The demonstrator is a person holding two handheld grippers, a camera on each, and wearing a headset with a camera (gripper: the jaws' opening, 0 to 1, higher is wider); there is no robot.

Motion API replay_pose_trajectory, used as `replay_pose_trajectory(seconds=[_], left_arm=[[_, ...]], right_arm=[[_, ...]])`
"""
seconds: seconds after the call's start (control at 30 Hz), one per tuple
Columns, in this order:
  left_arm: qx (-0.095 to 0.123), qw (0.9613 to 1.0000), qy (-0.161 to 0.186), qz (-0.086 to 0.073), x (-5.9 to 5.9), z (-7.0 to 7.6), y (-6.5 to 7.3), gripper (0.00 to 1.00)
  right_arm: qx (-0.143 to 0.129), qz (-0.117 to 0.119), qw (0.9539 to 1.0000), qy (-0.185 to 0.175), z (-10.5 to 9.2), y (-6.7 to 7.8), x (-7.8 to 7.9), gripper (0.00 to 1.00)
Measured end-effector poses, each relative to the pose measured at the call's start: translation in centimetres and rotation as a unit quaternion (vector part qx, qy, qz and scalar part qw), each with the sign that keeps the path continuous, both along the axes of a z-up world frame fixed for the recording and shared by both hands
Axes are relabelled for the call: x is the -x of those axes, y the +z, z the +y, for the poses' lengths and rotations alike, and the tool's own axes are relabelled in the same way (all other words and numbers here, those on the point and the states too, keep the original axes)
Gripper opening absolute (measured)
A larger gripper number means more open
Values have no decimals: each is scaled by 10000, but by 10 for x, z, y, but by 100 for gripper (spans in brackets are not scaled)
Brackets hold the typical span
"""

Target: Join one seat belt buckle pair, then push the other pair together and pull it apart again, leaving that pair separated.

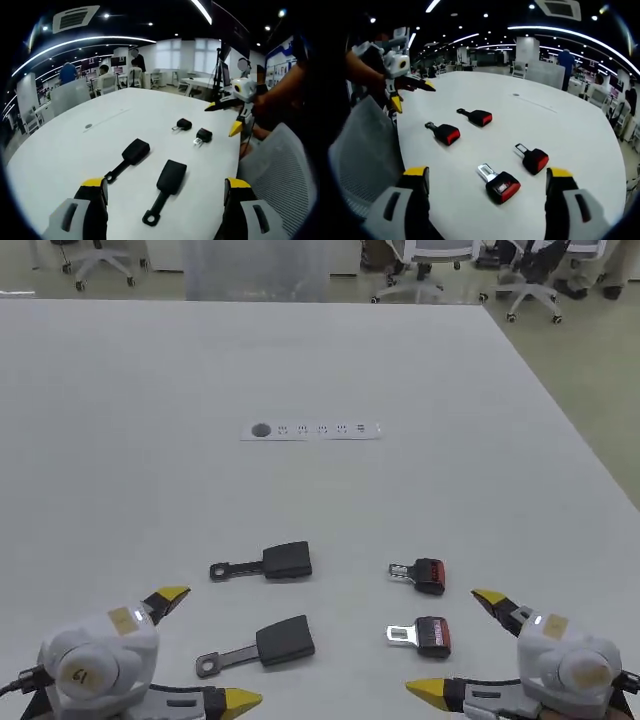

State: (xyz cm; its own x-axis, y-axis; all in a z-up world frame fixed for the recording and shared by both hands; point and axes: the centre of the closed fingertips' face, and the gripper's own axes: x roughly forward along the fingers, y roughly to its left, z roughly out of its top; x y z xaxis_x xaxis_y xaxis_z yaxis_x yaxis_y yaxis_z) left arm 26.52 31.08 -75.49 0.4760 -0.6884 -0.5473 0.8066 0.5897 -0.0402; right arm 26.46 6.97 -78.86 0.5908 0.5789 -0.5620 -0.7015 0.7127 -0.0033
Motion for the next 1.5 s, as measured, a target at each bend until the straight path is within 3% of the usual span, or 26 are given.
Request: replay_pose_trajectory(seconds=[0.3,0.6,0.7,0.9,1.0,1.13,1.2,1.3,1.5], left_arm=[[-55,9996,-174,204,-5,-16,-18,97],[-164,9982,-337,462,-7,-28,-39,95],[-166,9975,-441,526,-8,-33,-46,89],[-175,9956,-567,728,-13,-45,-58,85],[-311,9935,-676,858,-13,-47,-71,84],[-364,9926,-723,904,-17,-51,-79,84],[-393,9921,-741,934,-18,-53,-83,83],[-588,9894,-869,1008,-16,-53,-92,79],[-672,9871,-985,1067,-16,-55,-98,74]], right_arm=[[103,291,9992,261,-8,-19,2,95],[185,642,9955,670,-12,-36,0,92],[211,736,9941,774,-13,-41,-3,92],[239,1049,9887,1039,-12,-54,-8,86],[214,1096,9864,1205,-10,-56,-8,85],[280,1251,9821,1378,-13,-65,-9,82],[404,1339,9778,1563,-15,-69,-6,81],[399,1311,9759,1695,-14,-70,-8,76],[497,1235,9721,1929,-15,-69,-12,65]])
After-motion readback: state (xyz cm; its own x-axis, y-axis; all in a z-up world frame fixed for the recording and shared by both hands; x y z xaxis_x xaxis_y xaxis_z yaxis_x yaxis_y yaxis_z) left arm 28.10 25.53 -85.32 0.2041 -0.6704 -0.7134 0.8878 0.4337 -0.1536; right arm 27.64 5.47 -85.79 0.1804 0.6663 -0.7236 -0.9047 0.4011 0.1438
